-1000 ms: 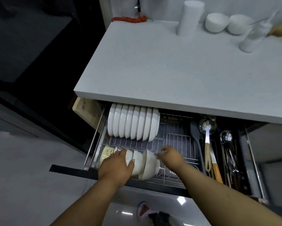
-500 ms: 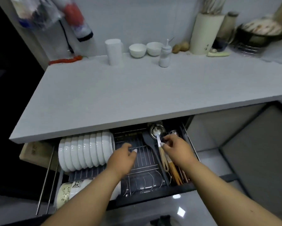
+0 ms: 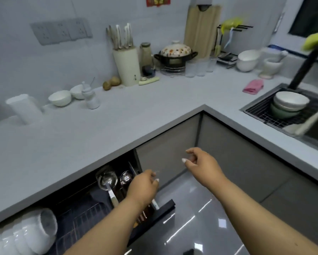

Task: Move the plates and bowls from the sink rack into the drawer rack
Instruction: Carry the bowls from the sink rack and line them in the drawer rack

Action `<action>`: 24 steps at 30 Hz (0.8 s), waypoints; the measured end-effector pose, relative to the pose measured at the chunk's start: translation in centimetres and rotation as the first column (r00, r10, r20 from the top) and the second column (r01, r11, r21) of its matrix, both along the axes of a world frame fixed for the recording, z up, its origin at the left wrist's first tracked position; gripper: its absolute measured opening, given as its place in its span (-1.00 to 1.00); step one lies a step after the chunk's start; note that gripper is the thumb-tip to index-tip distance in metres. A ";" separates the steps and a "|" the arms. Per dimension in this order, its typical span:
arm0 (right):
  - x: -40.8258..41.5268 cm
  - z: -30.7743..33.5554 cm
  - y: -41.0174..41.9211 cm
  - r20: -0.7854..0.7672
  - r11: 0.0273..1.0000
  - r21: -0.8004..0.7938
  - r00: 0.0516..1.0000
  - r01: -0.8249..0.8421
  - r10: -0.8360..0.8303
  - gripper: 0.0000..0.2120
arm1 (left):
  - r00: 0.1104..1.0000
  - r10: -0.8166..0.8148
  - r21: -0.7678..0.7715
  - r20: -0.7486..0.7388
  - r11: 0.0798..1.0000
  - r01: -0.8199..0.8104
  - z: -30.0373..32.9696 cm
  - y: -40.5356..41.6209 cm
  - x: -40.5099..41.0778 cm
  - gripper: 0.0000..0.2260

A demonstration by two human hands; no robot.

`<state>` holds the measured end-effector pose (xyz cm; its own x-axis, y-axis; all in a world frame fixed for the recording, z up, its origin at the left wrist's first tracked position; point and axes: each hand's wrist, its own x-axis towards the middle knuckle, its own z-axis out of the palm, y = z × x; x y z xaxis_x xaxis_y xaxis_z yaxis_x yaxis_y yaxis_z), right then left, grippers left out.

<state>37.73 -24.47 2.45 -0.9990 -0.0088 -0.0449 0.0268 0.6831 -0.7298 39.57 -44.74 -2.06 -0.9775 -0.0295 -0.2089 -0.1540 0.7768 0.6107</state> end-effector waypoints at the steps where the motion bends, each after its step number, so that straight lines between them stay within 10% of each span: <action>1: -0.3 0.1 1.9 -0.006 1.000 0.002 1.000 0.022 -0.022 -0.64 | 0.999 -0.030 -0.030 -0.018 0.999 0.029 0.0 1.8 -0.8 -0.88; 24: -3.0 -0.8 30.5 0.061 0.892 -0.046 0.893 0.450 -0.447 -0.73 | 0.895 -0.419 -0.151 -0.156 0.905 0.397 -0.5 30.2 -13.5 -0.58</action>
